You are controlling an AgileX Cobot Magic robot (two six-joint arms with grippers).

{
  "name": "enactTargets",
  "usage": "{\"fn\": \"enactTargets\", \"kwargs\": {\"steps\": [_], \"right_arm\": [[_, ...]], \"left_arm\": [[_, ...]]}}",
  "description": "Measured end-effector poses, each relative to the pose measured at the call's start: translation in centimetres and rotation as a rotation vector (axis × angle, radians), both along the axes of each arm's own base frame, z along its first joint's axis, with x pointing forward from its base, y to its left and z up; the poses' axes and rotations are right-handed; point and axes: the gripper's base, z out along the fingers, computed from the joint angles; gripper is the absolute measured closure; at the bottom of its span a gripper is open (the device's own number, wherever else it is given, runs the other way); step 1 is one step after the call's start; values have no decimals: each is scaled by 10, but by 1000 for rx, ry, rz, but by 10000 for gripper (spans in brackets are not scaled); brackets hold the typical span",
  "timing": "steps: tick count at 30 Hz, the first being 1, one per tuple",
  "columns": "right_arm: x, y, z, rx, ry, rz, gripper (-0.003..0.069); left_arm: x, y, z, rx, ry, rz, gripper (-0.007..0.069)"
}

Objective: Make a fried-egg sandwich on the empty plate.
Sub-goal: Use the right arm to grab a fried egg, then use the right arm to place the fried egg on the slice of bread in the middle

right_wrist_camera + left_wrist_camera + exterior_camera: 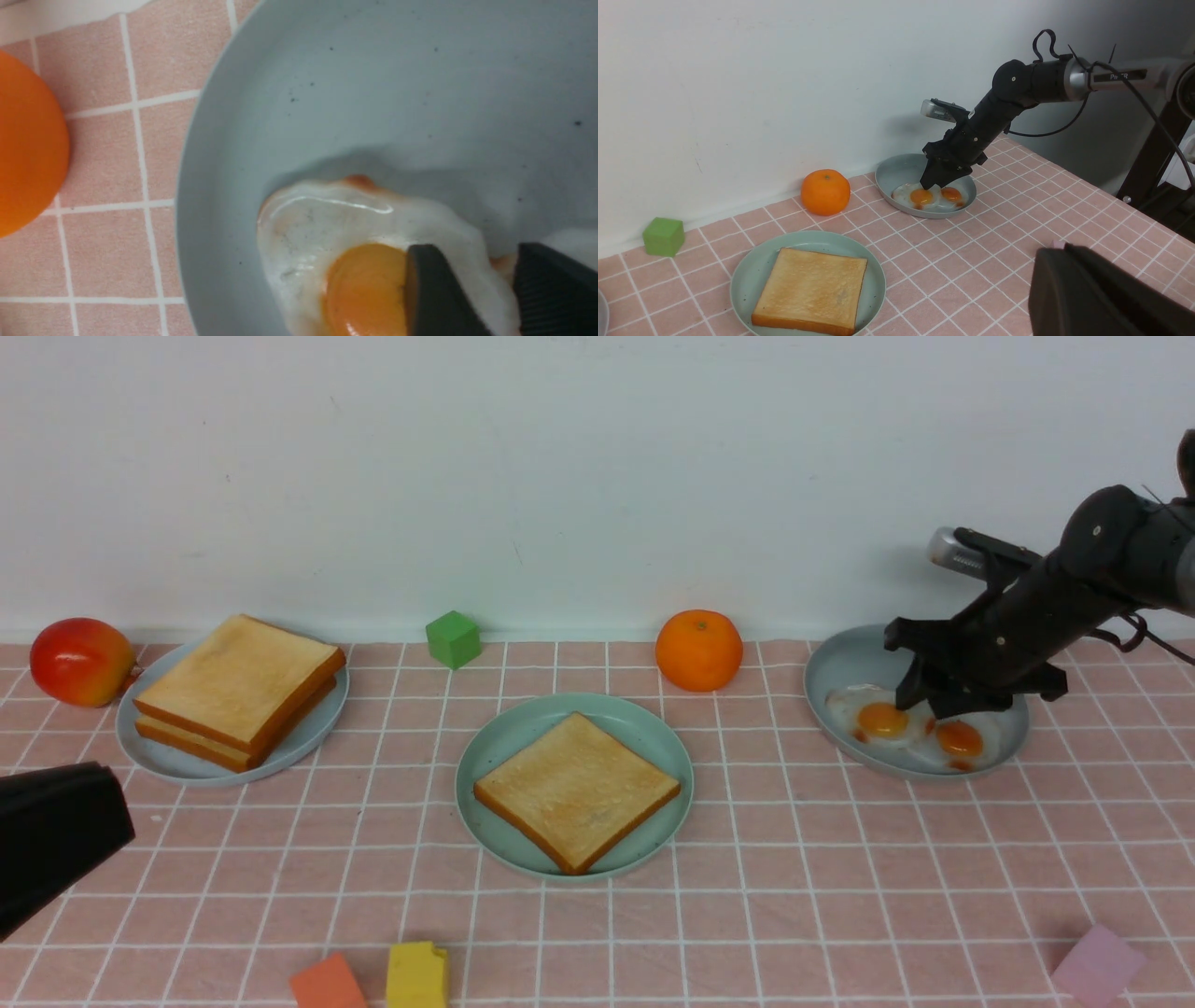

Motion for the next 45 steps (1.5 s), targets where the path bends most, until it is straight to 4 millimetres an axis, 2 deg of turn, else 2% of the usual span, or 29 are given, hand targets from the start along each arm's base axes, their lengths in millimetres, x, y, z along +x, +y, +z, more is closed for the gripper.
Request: {"fn": "enactTargets", "kwargs": {"steps": [3,12,15,17,19,22,24,26,27,30,32,35,36,38,40,42,45], "right_arm": [[0,0,-1,0,2,0,485],[0,0,1,-6,-6,13,499],[-1,0,11,-10,-27,22,527],[-2,1,22,-10,-51,29,562],[-6,1,43,-21,-99,48,591],[-13,2,75,-38,-166,83,594],[-16,2,83,-39,-180,91,594],[-24,3,102,-36,-198,104,594],[-24,3,102,-34,-196,105,594],[-38,11,125,4,-195,159,594],[-48,27,136,58,-186,232,594],[-63,71,143,185,-169,384,594],[-65,75,144,204,-170,391,594],[-77,114,134,287,-139,489,594],[-86,141,122,326,-116,537,594],[-89,163,110,357,-110,552,594],[-82,193,85,376,-129,519,594]], "left_arm": [[0,0,0,0,0,0,638],[0,0,0,0,0,0,638],[0,0,0,0,0,0,637],[0,0,0,0,0,0,637],[0,0,0,0,0,0,637],[0,0,0,4,0,1,637],[0,0,-1,12,1,2,637],[0,1,-2,36,2,8,637],[0,1,-2,38,1,8,637],[1,2,-6,96,12,20,637],[1,3,-9,130,24,27,637],[2,5,-12,146,54,47,637],[2,5,-12,144,56,49,637],[3,7,-13,138,77,70,636],[4,8,-13,129,86,88,636],[4,9,-13,130,83,97,636],[5,9,-13,131,86,104,634]]}}
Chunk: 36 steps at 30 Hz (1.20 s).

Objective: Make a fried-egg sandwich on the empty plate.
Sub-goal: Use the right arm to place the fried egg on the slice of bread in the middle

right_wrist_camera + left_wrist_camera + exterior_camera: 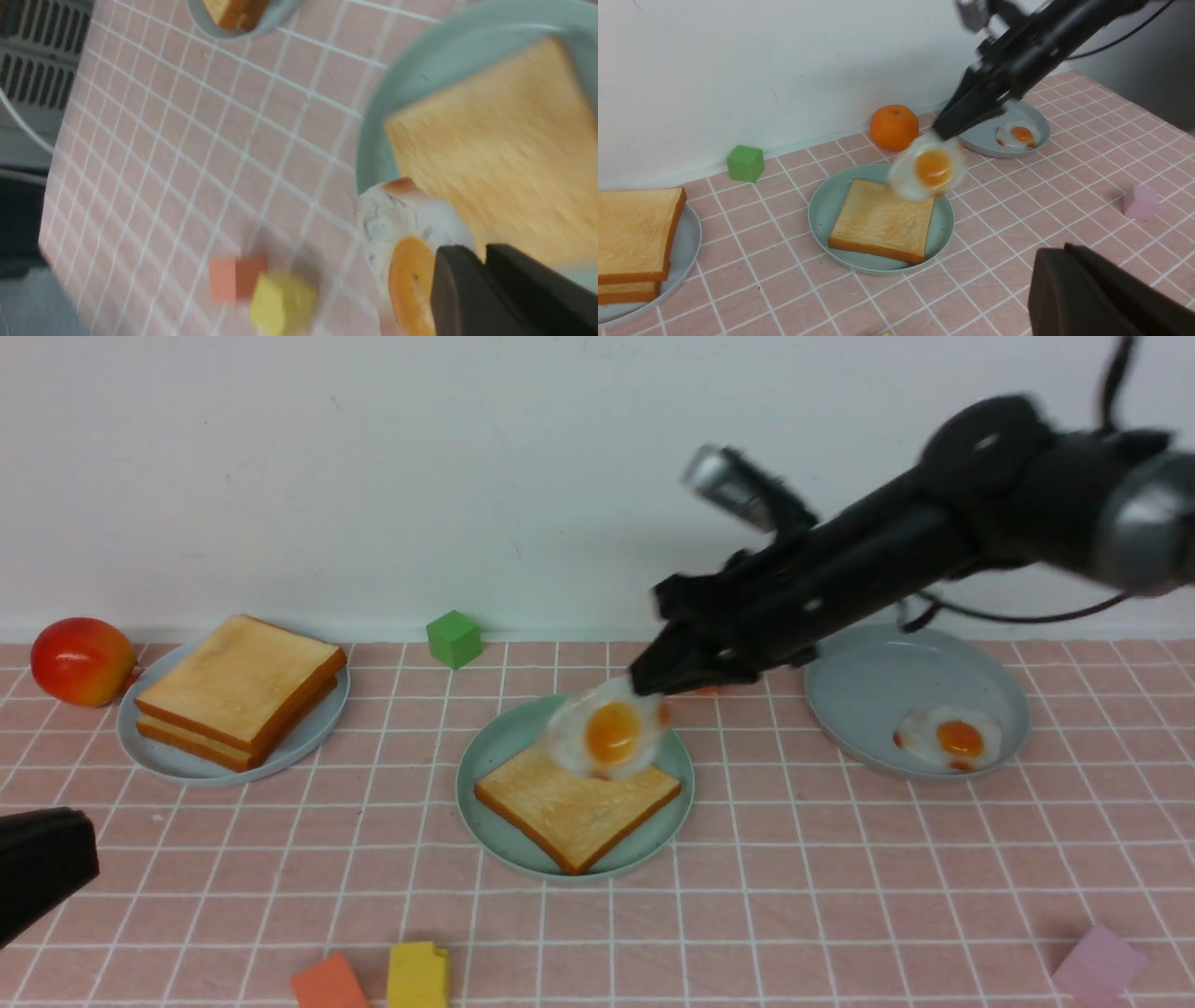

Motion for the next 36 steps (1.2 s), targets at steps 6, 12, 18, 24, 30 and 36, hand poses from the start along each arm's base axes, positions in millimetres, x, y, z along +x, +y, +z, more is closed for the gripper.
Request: {"fn": "enactTargets", "kwargs": {"steps": [6,12,18,24,30,36], "right_arm": [[11,15,-35,60,54,-58,594],[19,15,-54,75,90,-92,594],[21,13,-64,39,85,-95,594],[25,10,-72,2,84,-137,578],[27,8,-73,-2,80,-154,411],[25,-16,-49,-41,79,-147,215]], "left_arm": [[0,0,0,0,1,1,634],[0,0,0,0,1,1,630],[0,0,0,0,1,1,627],[0,0,0,-2,3,0,625],[0,0,0,-2,3,0,620],[0,0,0,-2,4,0,613]]}}
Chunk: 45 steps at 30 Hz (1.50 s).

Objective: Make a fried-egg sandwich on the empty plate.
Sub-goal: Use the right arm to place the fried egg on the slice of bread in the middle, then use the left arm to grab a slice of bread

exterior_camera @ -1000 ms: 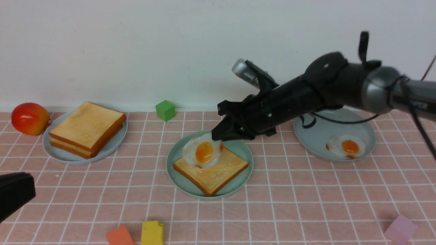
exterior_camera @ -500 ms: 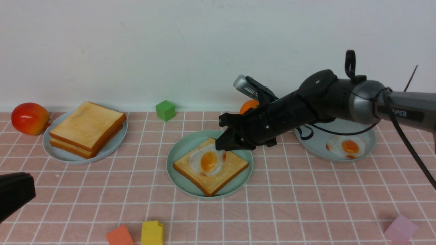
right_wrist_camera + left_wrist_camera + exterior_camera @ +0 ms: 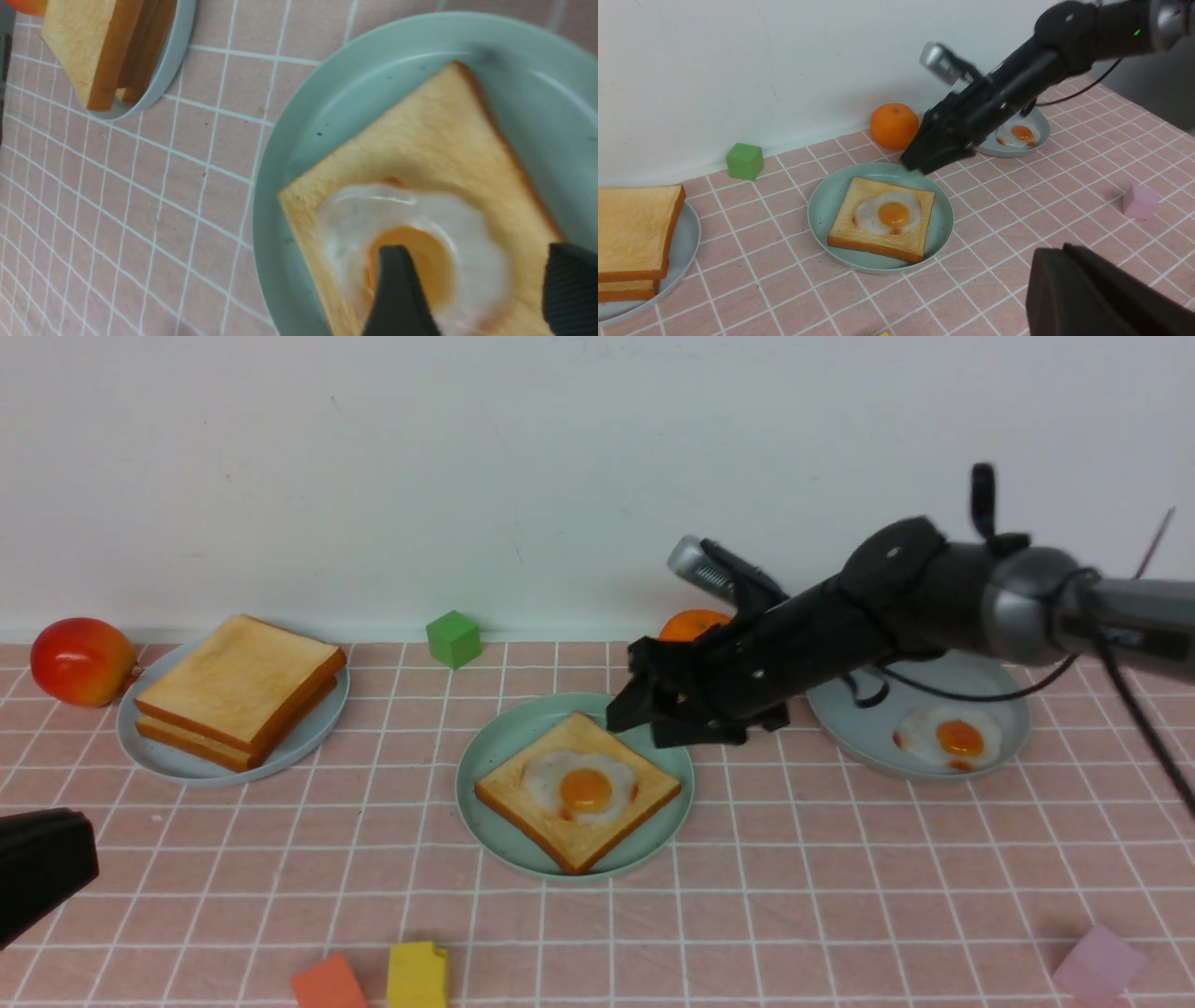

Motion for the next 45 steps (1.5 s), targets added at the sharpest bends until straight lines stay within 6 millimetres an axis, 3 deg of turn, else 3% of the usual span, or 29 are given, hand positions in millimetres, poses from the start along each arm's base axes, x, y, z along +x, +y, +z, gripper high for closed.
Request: {"fn": "enactTargets", "kwargs": {"steps": [4,6,9,11,13,15,16,17,18,20,24,27,29,31,36,40,45], "right_arm": [[-15,-23,47,-106,-53,45,234],[-32,-34,76,-190,-74,88,282],[-72,-57,128,-335,-112,97,390],[-92,-68,144,-401,-129,78,452],[-128,-84,172,-450,-186,25,528],[-154,-94,181,-470,-218,7,577],[-176,-101,187,-472,-246,-2,604],[-179,-102,188,-471,-251,-3,608],[-205,-109,195,-462,-290,-15,636],[-226,-115,195,-453,-317,-26,650],[-275,-130,203,-420,-480,-66,656],[-312,-141,213,-397,-651,-87,656],[-321,-143,216,-390,-687,-93,656],[-337,-148,222,-372,-756,-108,656],[-342,-148,224,-350,-776,-111,656],[-338,-145,223,-341,-764,-93,656],[-332,-140,221,-329,-757,-49,655]], "left_arm": [[1,-1,-6,8,35,6,610],[4,-3,-10,11,87,16,610],[17,-13,-21,33,230,50,610],[30,-22,-32,76,328,76,610],[45,-34,-44,139,424,101,610],[58,-43,-52,191,483,116,611],[71,-54,-56,240,530,128,622],[73,-55,-56,246,534,131,624],[89,-64,-54,279,559,151,638],[108,-72,-49,289,573,181,638],[163,-63,-38,277,610,320,638],[209,-39,-45,300,687,382,638],[223,-31,-46,293,709,397,638],[251,-20,-57,314,745,398,638],[294,-17,-79,391,727,398,614],[319,-16,-89,465,669,403,515],[344,-11,-110,623,574,400,302]]}}
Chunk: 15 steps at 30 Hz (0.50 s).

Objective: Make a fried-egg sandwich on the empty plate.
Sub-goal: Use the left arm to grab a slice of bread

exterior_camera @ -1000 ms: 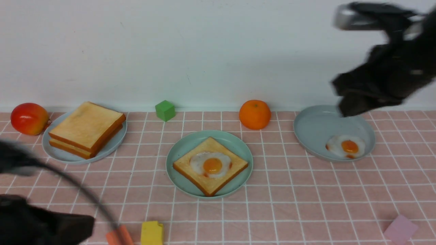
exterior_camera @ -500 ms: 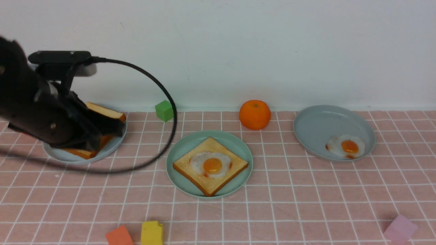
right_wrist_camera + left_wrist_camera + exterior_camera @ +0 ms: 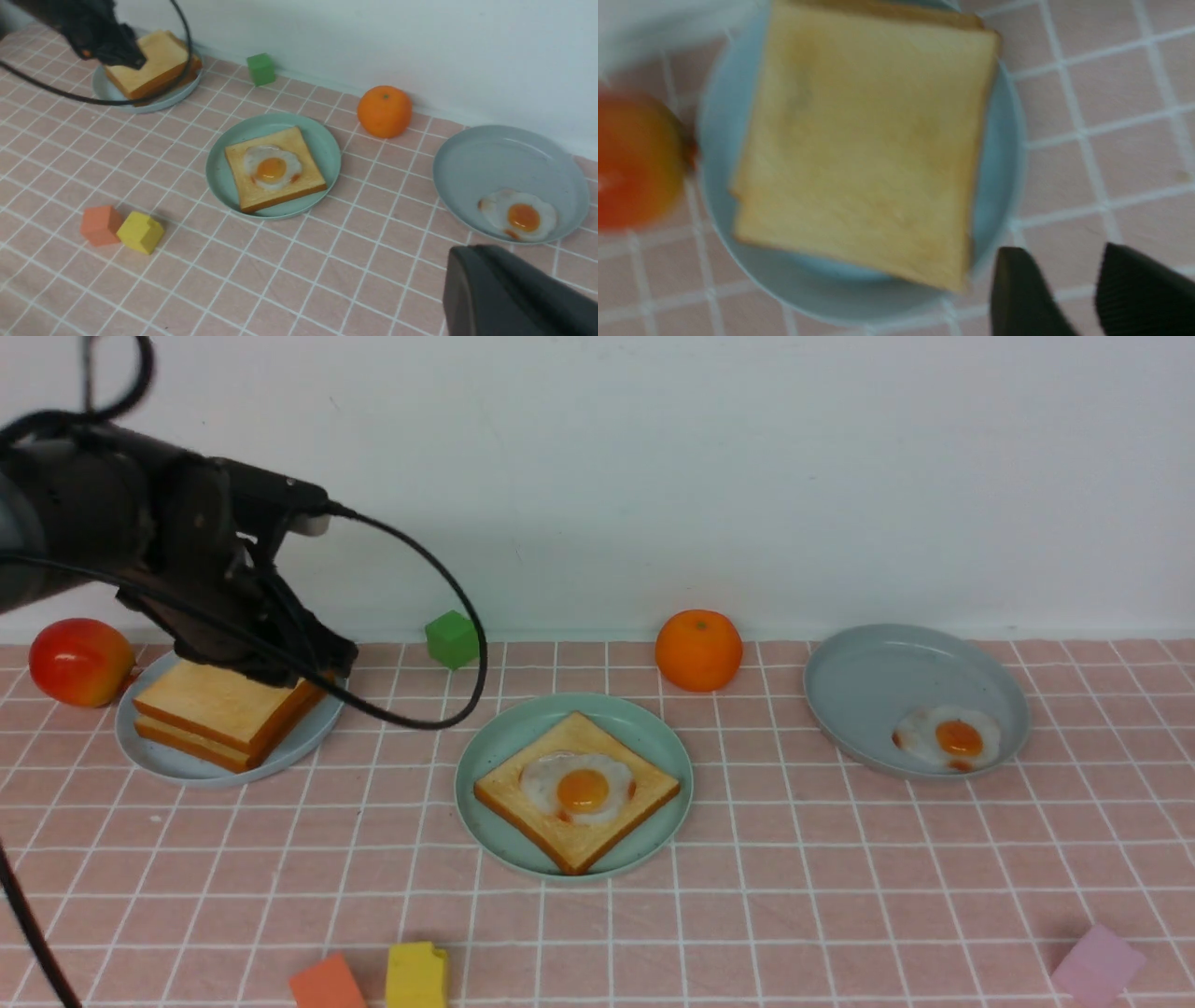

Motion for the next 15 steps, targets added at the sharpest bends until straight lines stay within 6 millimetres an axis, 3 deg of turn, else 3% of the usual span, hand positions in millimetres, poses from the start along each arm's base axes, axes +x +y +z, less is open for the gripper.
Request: {"fn": "enactTargets", "kwargs": {"steps": [5,10,15], "right_arm": [[2,1,0,-16,-6,18,655],[2,2,0,-16,-7,21,655],[2,2,0,-17,-7,21,654]], "left_arm": [[12,4,-24,66,0,23,195],[22,5,-43,86,-26,40,182],[25,4,-46,68,-42,51,180]]}}
